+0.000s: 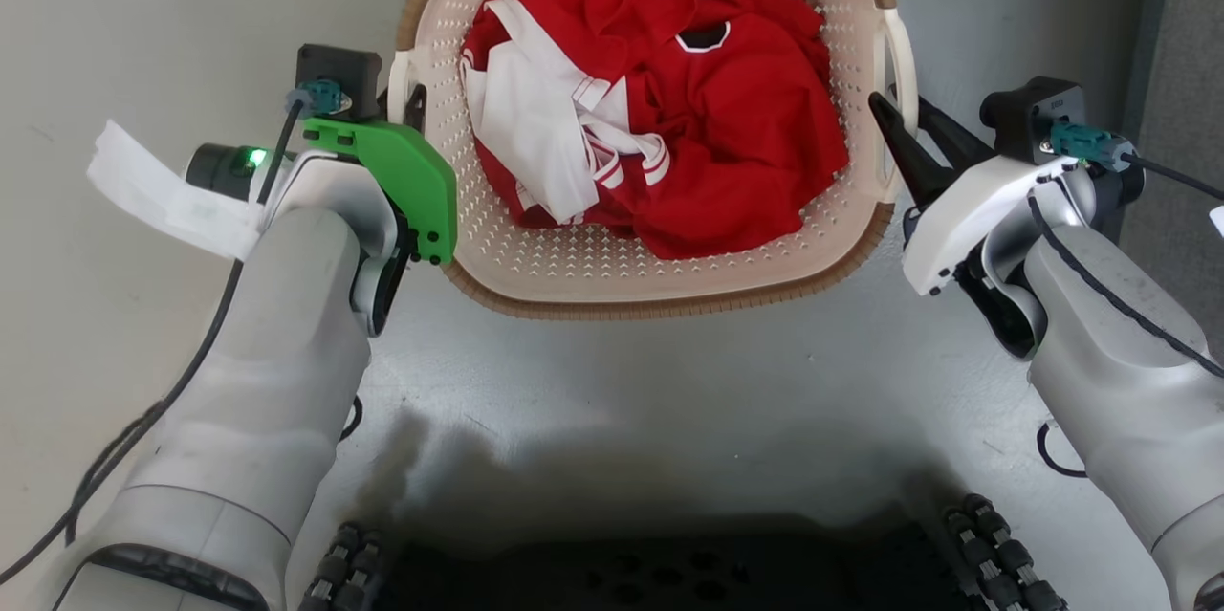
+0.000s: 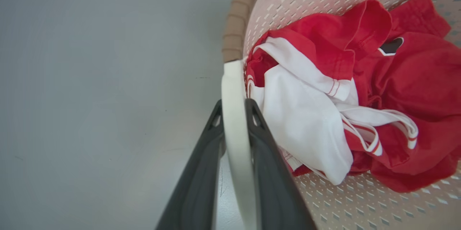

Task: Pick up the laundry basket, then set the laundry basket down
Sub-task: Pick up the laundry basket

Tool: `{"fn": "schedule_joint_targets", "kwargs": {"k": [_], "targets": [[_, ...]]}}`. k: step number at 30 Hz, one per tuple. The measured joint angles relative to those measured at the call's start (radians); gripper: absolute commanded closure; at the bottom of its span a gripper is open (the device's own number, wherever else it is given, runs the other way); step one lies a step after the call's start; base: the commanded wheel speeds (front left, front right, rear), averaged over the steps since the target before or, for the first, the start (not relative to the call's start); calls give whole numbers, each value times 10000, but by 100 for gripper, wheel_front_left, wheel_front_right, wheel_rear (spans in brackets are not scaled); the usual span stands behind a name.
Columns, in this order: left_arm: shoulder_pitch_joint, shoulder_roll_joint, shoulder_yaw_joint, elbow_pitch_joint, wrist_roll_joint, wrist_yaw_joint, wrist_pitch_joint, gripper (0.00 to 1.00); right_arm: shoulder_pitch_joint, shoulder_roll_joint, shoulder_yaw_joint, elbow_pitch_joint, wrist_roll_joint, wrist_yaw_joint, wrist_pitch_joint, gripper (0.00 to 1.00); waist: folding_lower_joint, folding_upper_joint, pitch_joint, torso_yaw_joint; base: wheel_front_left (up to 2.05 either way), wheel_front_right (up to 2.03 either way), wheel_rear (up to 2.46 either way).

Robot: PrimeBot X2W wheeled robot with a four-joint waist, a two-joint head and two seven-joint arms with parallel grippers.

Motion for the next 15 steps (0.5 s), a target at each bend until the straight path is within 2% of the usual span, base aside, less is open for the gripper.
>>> {"fn": "schedule_joint_targets", "kwargs": {"k": [10, 15], "targets": [[-34, -17, -305, 514, -520, -207, -301, 100, -145, -10, 556, 495, 569, -2, -56, 100, 0, 0, -343, -30, 0, 0, 0], [-18, -27, -474, 853, -1141, -430, -284, 100, -145, 107, 863, 941, 1016, -2, 0, 100, 0, 0, -671, -61, 0, 0, 0]]}}
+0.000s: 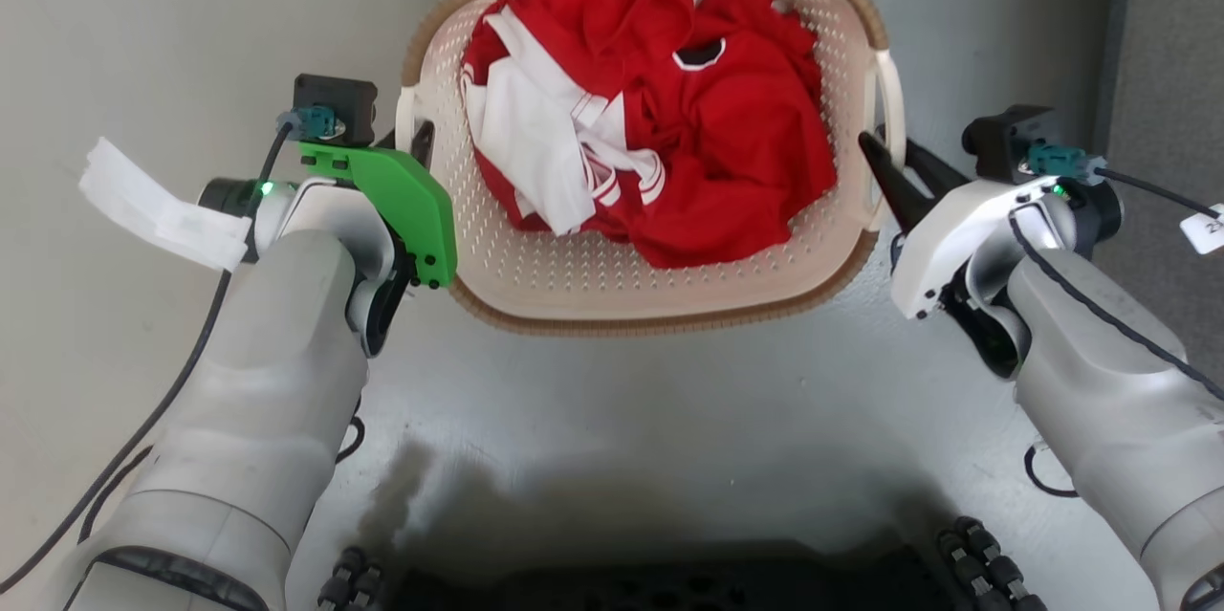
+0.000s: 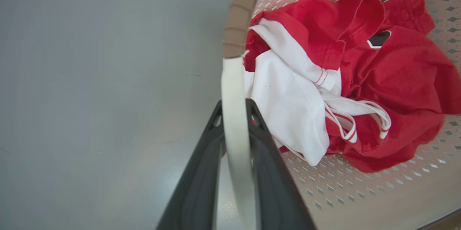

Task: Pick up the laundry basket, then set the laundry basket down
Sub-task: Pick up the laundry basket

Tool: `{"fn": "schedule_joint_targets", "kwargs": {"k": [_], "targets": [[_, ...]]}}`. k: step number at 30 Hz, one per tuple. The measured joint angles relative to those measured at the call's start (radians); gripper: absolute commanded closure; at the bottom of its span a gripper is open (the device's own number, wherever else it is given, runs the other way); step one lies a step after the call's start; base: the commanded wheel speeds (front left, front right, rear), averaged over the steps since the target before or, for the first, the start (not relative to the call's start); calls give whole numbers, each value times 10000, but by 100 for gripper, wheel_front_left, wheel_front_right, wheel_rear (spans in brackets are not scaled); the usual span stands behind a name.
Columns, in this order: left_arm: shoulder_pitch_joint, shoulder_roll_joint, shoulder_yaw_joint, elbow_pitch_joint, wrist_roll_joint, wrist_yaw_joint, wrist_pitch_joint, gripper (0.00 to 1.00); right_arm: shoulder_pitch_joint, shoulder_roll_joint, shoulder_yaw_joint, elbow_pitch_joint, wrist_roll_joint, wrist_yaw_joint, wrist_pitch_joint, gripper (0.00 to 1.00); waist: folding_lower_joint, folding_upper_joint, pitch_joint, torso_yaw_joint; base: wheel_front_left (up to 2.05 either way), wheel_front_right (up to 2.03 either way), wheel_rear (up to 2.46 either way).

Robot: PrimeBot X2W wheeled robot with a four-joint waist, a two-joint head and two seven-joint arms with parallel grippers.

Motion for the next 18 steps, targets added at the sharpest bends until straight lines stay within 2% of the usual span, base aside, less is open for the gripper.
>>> {"fn": "schedule_joint_targets", "kwargs": {"k": [6, 18], "targets": [[160, 2, -205, 303, -706, -259, 485, 100, 8, 188, 403, 449, 642, 0, 575, 100, -1, 0, -477, -49, 0, 0, 0], [496, 8, -568, 671, -1822, -437, 1599, 100, 78, 416, 901, 1122, 1942, 0, 2140, 100, 0, 0, -1691, -162, 0, 0, 0]]}}
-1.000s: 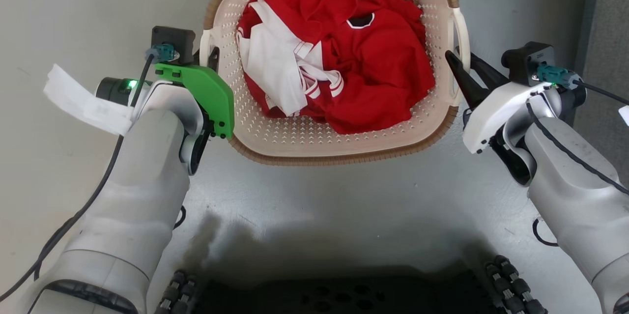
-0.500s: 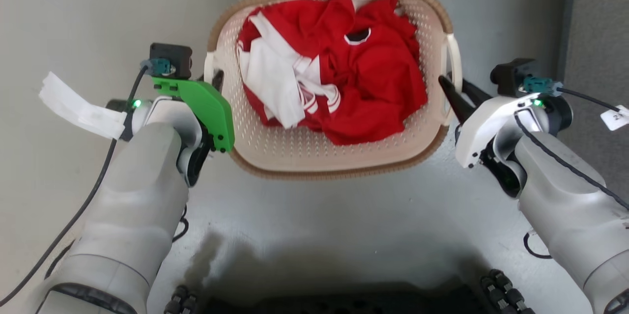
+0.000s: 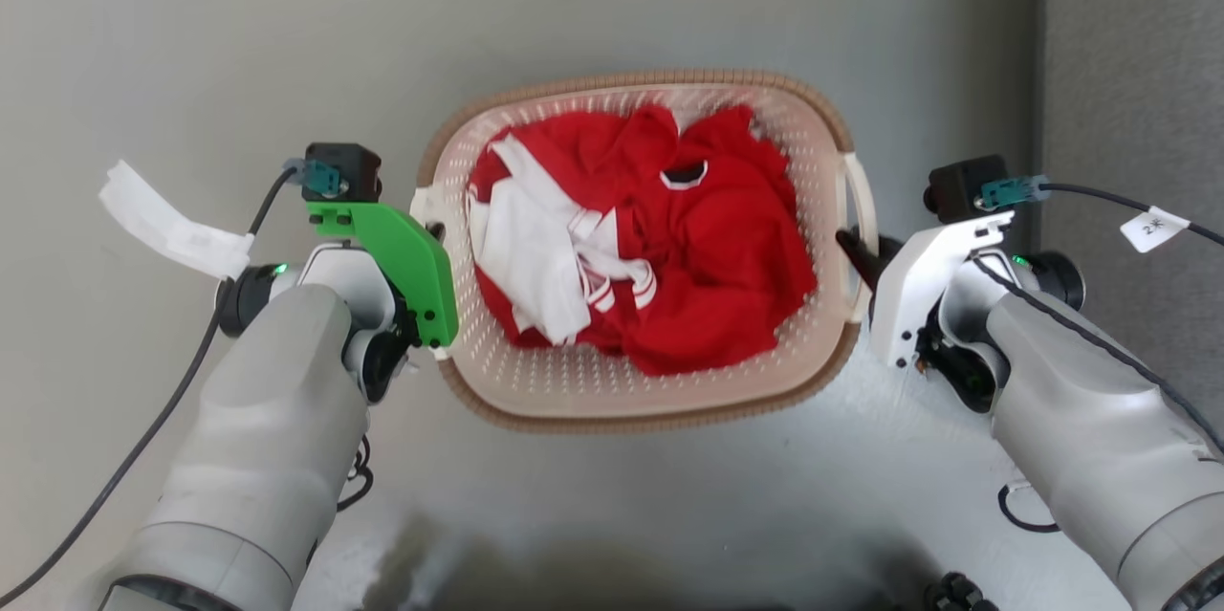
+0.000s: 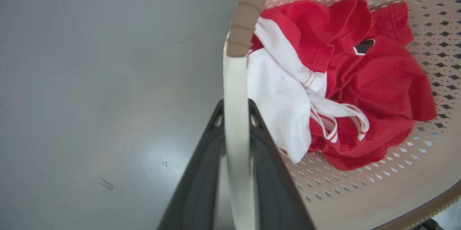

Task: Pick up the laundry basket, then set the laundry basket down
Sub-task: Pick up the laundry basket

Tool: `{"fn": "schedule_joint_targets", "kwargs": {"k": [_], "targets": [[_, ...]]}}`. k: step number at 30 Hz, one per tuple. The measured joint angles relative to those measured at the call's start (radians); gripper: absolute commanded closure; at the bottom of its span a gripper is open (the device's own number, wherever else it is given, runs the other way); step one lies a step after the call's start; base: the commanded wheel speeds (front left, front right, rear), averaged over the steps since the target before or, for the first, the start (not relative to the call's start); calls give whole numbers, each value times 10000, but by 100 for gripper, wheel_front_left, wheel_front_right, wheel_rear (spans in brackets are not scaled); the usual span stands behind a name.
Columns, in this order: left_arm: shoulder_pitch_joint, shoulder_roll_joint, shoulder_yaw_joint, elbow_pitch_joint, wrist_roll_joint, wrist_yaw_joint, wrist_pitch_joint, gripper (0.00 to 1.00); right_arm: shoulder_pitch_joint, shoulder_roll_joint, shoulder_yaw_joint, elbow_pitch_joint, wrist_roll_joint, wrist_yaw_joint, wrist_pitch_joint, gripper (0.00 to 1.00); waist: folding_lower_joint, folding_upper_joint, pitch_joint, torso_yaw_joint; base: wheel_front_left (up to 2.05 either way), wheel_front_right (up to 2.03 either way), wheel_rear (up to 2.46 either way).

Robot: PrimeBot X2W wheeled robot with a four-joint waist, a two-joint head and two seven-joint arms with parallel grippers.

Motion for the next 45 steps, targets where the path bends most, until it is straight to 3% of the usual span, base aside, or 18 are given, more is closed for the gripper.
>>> {"fn": "schedule_joint_targets", "kwargs": {"k": [20, 45], "targets": [[325, 21, -138, 809, -1170, -84, 1726, 100, 260, 589, 203, 803, 1998, -4, 2938, 100, 0, 0, -2421, -405, 0, 0, 0], [1136, -21, -224, 1390, -2334, -127, 3532, 100, 383, 894, 27, 1946, 3097, 4, 5003, 100, -1, 0, -5080, -690, 0, 0, 0]]}}
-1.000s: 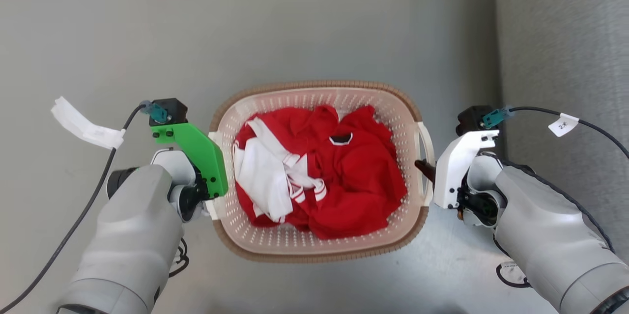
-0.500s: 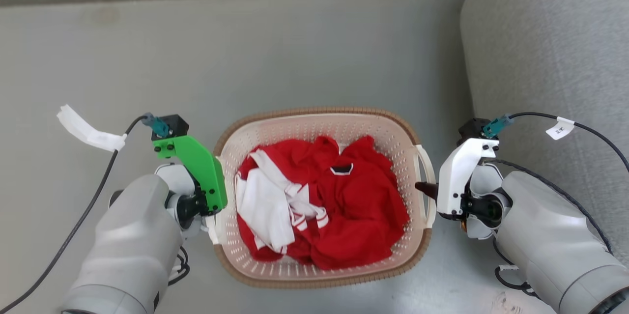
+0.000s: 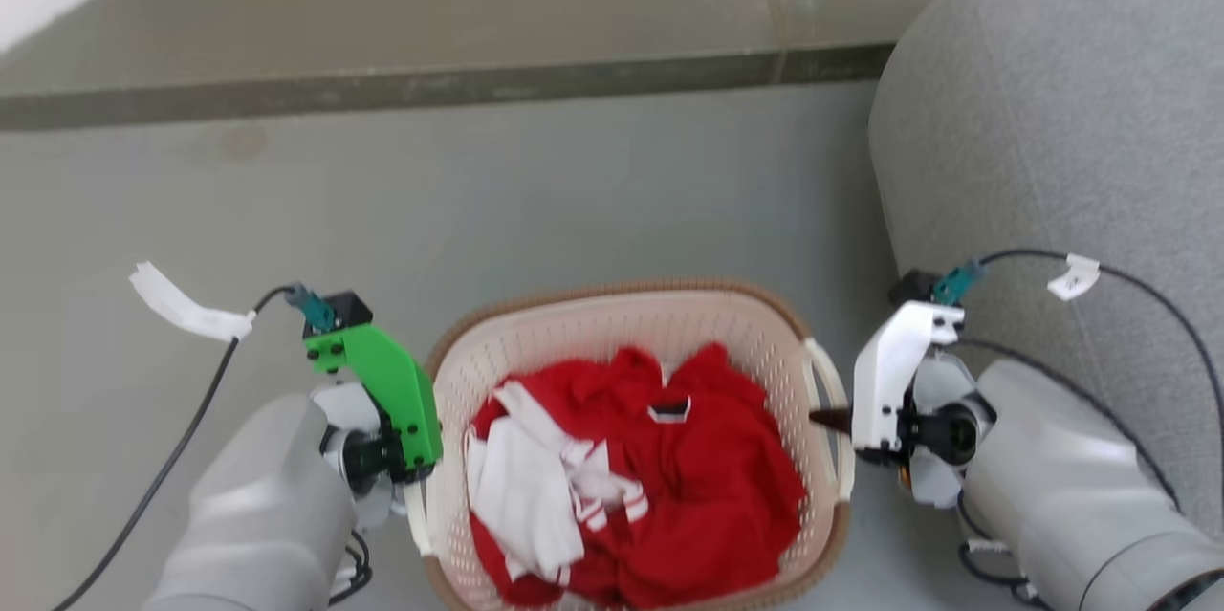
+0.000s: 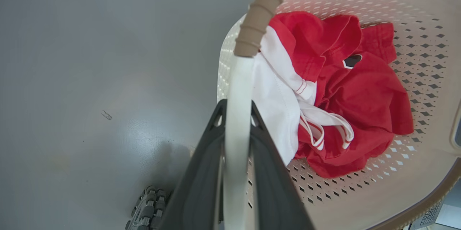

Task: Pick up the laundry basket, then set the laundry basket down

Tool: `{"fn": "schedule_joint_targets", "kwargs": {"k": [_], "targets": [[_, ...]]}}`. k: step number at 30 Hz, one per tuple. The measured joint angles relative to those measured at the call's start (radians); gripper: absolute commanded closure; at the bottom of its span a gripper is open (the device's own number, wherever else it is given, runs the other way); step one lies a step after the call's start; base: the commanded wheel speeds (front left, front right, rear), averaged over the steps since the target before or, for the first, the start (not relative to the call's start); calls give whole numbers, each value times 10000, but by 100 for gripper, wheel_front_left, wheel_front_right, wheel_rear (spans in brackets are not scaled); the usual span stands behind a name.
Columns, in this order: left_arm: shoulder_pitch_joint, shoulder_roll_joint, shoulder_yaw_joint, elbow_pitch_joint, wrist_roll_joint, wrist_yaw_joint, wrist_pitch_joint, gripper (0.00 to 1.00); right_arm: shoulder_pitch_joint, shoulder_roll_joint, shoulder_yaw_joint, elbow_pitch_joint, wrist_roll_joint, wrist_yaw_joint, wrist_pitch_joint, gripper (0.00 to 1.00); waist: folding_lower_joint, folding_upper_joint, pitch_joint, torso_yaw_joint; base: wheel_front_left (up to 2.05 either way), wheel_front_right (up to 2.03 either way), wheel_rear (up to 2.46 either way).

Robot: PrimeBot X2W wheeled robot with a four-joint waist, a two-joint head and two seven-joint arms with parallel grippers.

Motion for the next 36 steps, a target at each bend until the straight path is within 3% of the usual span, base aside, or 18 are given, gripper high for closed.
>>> {"fn": "schedule_joint_targets", "kwargs": {"k": [17, 36], "targets": [[798, -13, -59, 337, -443, -56, 688, 100, 473, 380, 8, 802, 244, 6, 897, 100, 0, 0, -1581, -13, 0, 0, 0], [1097, -12, -190, 349, -591, -58, 821, 100, 592, 522, 19, 1120, 267, 6, 1091, 100, 0, 0, -1884, -128, 0, 0, 0]]}}
